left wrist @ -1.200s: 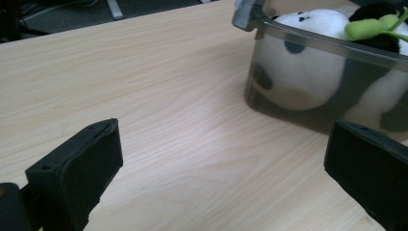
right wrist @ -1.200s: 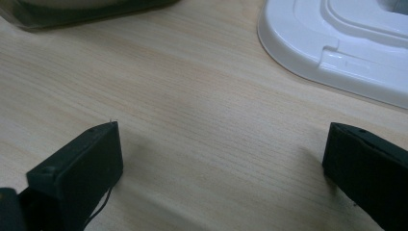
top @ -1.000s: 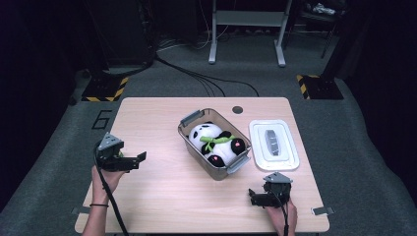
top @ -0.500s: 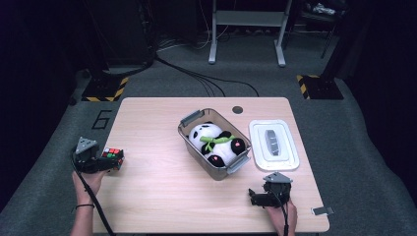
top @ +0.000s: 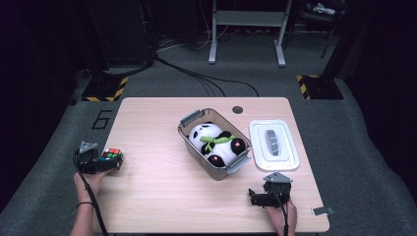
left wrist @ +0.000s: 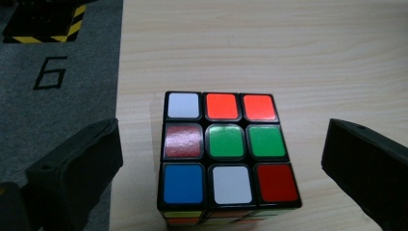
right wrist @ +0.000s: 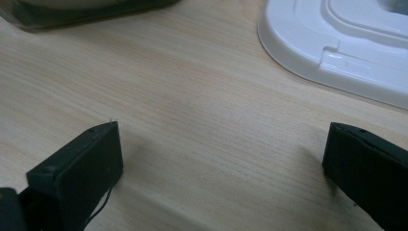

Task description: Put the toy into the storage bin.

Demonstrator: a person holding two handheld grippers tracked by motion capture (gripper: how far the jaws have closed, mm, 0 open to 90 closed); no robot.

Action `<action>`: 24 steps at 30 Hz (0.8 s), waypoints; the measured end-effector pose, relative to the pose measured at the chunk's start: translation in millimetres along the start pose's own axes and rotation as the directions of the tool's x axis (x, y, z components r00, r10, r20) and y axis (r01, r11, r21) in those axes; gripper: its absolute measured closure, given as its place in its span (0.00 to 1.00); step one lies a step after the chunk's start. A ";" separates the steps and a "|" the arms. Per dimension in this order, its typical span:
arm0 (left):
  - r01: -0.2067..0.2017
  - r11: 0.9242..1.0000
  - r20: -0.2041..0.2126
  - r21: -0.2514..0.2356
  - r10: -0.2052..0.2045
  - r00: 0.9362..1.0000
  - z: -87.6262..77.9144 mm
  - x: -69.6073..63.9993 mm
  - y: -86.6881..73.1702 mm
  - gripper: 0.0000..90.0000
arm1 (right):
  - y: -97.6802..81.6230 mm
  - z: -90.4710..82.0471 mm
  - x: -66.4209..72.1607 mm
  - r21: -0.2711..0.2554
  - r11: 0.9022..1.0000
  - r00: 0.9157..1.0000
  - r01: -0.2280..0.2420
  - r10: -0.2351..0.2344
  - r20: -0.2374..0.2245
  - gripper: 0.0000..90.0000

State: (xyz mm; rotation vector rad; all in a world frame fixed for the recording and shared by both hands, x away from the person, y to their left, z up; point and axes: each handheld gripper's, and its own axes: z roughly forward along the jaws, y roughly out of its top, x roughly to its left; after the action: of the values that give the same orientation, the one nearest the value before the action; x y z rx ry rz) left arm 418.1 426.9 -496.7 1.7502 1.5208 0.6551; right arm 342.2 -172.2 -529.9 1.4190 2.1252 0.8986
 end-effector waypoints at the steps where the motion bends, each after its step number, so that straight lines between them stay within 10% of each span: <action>1: 0.003 1.000 -0.014 -0.002 -0.003 1.000 0.9 -0.7 -1.3 0.10 | 0.0 0.0 0.0 -0.001 1.000 1.000 0.000 0.000 0.000 0.00; 11: 0.000 0.999 0.017 0.037 0.000 1.000 15.3 0.5 -9.1 0.34 | 0.0 0.0 0.0 0.000 1.000 1.000 0.000 0.000 0.000 0.00; 24: -0.040 0.999 0.039 0.024 0.039 0.998 8.4 -16.2 -2.1 0.38 | -0.1 0.0 0.0 -0.001 1.000 1.000 0.000 0.000 0.000 0.00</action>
State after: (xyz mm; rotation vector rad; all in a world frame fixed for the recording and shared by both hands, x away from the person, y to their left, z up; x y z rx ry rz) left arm 420.3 409.5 -502.2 1.8054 1.4779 0.6210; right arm 342.2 -172.2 -529.9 1.4191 2.1244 0.8995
